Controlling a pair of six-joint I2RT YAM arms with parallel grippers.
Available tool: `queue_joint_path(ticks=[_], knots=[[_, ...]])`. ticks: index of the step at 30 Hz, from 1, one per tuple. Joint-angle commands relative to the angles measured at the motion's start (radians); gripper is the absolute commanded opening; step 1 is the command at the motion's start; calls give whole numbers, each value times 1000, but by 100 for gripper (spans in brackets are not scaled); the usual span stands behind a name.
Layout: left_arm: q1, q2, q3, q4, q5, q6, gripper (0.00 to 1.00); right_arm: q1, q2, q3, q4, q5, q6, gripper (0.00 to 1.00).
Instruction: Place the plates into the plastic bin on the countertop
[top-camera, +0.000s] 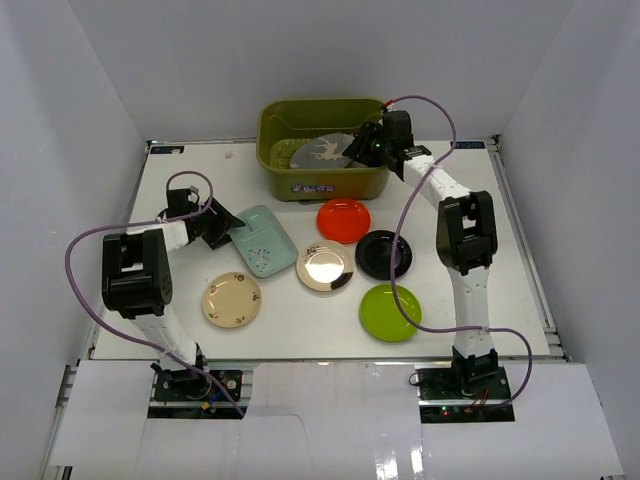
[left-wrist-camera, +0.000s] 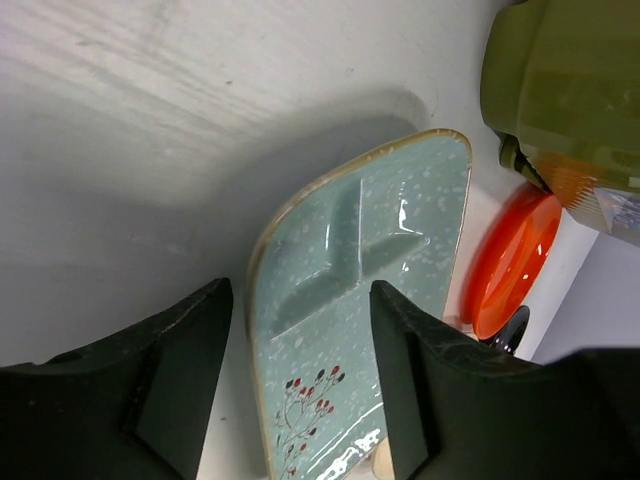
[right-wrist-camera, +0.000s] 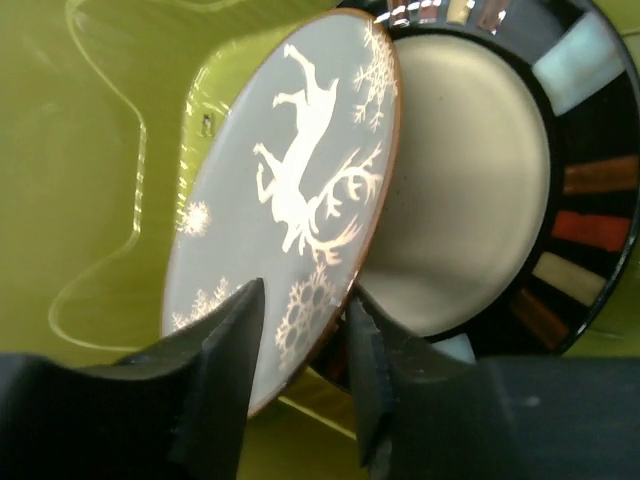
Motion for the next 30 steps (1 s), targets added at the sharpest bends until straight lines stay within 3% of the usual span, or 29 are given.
queue_joint_path(ticks=[1, 4, 6, 10, 11, 12, 18, 24, 25, 26, 27, 28, 30], knots=[[-38, 42, 19, -16, -15, 6, 66, 21, -66, 20, 53, 40, -63, 50], [-41, 31, 2, -4, -26, 0, 52, 23, -81, -18, 55, 47, -70, 67], [-39, 8, 0, -15, -67, 9, 35, 24, -89, -21, 41, 62, -89, 78], [-39, -52, -14, -22, -139, 13, 14, 32, -104, 9, -31, 109, -150, 98], [-39, -62, -15, -24, -152, 15, 9, 36, -113, 17, -65, 131, -182, 91], [-39, -87, -15, -29, -164, 19, 0, 36, -118, 21, -74, 140, -196, 90], [-39, -213, -43, -18, -199, 9, 0, 39, -199, -14, -85, 94, -268, 90], [-33, -406, -47, -18, -127, -42, 0, 39, -288, -40, -82, -39, -296, 90], [-33, -432, -41, -30, -118, -46, 0, 39, -308, -53, -74, -41, -298, 91], [-33, -488, -21, -36, -115, -46, 0, 39, -344, -81, -68, -44, -299, 99], [-32, -519, -11, -45, -119, -45, 0, 39, -363, -92, -62, -49, -301, 95], [-32, -550, -1, -59, -122, -42, 0, 39, -395, -101, -61, -58, -305, 85], [-32, -640, 17, -67, -123, -57, 0, 36, -434, -133, -59, -62, -310, 50]])
